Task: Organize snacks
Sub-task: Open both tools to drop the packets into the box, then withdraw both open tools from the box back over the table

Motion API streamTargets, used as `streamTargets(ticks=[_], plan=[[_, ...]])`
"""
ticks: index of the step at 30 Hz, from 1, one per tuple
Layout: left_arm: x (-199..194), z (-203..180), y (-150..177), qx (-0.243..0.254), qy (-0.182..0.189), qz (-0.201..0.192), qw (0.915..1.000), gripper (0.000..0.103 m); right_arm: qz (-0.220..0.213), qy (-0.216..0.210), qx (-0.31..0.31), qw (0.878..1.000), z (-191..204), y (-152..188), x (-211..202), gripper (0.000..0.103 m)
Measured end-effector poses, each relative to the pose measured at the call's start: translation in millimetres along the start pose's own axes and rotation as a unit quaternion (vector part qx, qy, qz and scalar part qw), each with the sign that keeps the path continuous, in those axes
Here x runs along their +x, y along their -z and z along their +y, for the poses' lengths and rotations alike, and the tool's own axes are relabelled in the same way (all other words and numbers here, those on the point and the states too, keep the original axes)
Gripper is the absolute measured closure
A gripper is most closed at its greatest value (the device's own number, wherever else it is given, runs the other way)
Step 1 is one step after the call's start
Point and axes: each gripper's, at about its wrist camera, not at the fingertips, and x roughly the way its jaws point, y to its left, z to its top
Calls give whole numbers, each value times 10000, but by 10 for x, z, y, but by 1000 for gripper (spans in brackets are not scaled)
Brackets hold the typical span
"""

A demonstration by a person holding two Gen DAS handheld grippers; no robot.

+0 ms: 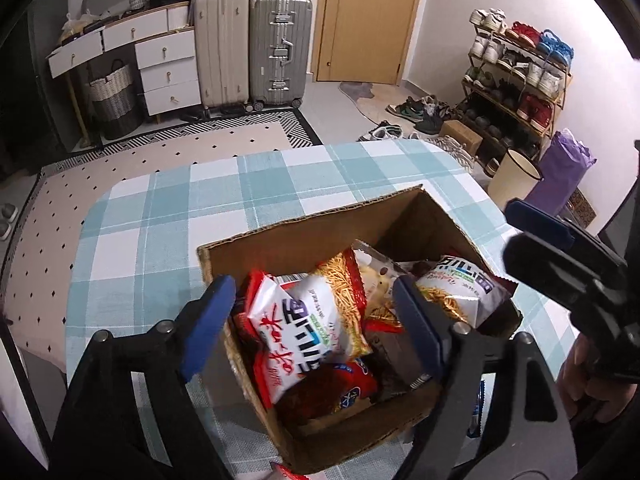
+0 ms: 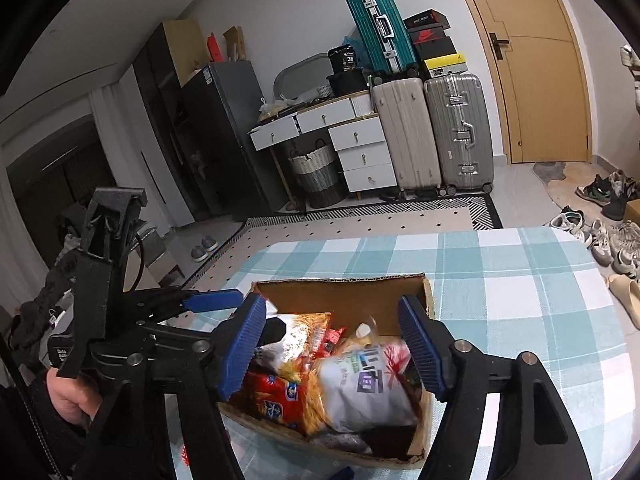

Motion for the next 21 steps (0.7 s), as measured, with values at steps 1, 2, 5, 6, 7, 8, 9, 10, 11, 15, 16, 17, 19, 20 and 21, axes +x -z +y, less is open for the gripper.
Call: streamTargets(ticks=[1, 2, 5, 6, 7, 8, 9, 10, 11, 15, 16, 17, 19, 20, 21], plan=[[3, 7, 1, -3, -10, 8, 10000, 24, -16, -5, -34, 10000, 8, 5, -24, 33], [5, 19, 2, -14, -26, 16, 10000, 24, -30, -11, -47, 10000, 9, 8, -48, 33], [-19, 39, 15, -50, -42, 23, 10000, 24, -90, 9, 14, 10000, -4, 8, -129, 33], [-34, 38, 18, -46, -71, 3, 10000, 24, -100, 2, 42, 9999, -9, 6, -159, 33], [-72, 30, 36, -37, -102, -24, 9999, 24, -114, 8, 58, 9999, -1, 6, -191, 33], [-99, 22, 48, -30, -130, -50, 9999, 23, -138, 29, 75, 9999, 5, 4, -232, 32], [-154, 1, 82, -36, -141, -68, 9999, 23, -153, 39, 85, 9998, -2, -4, -250, 31], [-204, 4, 110, -55, -138, -83, 9999, 23, -185, 38, 96, 9998, 1, -4, -295, 31], [-253, -3, 137, -78, -127, -95, 9998, 23, -207, 28, 97, 9997, 13, -5, -330, 30], [-401, 14, 230, -249, -111, -132, 9995, 22, -284, 48, 63, 9996, 95, 16, -530, 27], [-455, 14, 264, -291, -113, -159, 9994, 22, -294, 60, 50, 9995, 119, 22, -581, 25], [-496, 11, 289, -320, -126, -184, 9992, 22, -304, 71, 32, 9995, 147, 31, -626, 24], [-603, -13, 350, -350, -187, -238, 9989, 21, -329, 97, -40, 9994, 203, 56, -741, 24], [-651, -29, 368, -356, -239, -273, 9987, 20, -353, 124, -73, 9993, 230, 70, -805, 23], [-700, -50, 392, -349, -291, -312, 9985, 20, -366, 136, -90, 9992, 264, 85, -861, 23]])
